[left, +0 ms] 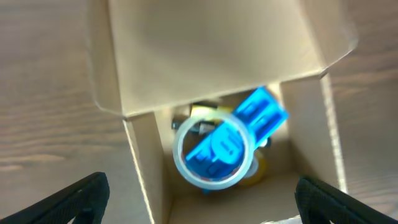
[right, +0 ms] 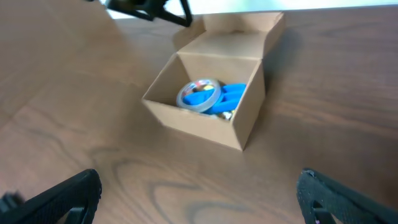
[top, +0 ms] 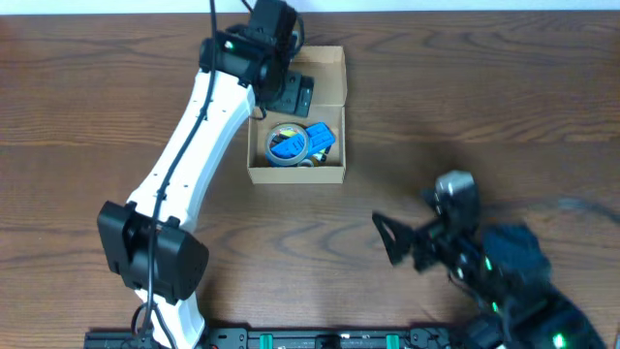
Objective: Pack container
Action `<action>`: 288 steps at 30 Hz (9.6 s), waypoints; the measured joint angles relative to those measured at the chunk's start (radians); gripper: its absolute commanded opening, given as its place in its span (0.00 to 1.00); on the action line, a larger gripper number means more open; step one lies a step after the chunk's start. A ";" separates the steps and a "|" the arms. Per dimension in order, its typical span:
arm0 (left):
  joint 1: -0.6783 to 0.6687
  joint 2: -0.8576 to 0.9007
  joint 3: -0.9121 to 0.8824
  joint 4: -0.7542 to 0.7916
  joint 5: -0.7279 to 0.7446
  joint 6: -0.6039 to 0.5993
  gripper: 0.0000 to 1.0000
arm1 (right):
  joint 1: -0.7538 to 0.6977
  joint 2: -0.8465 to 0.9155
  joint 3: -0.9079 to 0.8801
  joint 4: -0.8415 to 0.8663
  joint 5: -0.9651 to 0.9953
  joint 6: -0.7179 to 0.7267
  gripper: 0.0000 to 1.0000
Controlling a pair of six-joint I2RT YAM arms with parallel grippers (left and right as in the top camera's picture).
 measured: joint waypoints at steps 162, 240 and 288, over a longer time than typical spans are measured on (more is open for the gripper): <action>0.378 0.549 0.665 -0.515 0.251 -0.127 0.16 | 0.128 1.413 0.940 -0.243 -0.071 -0.214 0.31; 0.302 -1.673 -1.068 -0.032 -0.018 -0.208 0.96 | -0.131 -0.029 0.192 -0.355 -0.047 -0.389 0.99; 0.375 -1.912 -1.717 0.421 0.040 0.204 0.96 | -0.132 -0.029 0.190 -0.355 -0.047 -0.389 0.99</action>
